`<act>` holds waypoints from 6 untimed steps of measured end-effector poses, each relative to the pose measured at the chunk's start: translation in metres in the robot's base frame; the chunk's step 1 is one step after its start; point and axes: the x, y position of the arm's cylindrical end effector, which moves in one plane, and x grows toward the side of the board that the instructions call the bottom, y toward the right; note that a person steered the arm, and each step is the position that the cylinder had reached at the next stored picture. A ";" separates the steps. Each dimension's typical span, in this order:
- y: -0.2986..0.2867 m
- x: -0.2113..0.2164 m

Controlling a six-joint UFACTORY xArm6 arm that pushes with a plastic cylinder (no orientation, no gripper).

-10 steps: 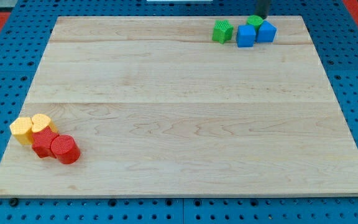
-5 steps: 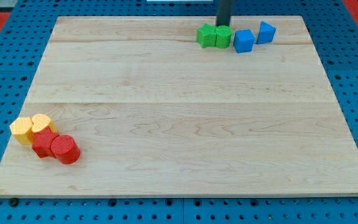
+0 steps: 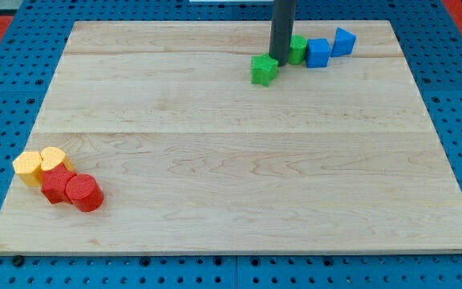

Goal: Push the green star to the center

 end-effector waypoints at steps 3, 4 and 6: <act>-0.141 0.021; -0.139 0.046; -0.087 -0.023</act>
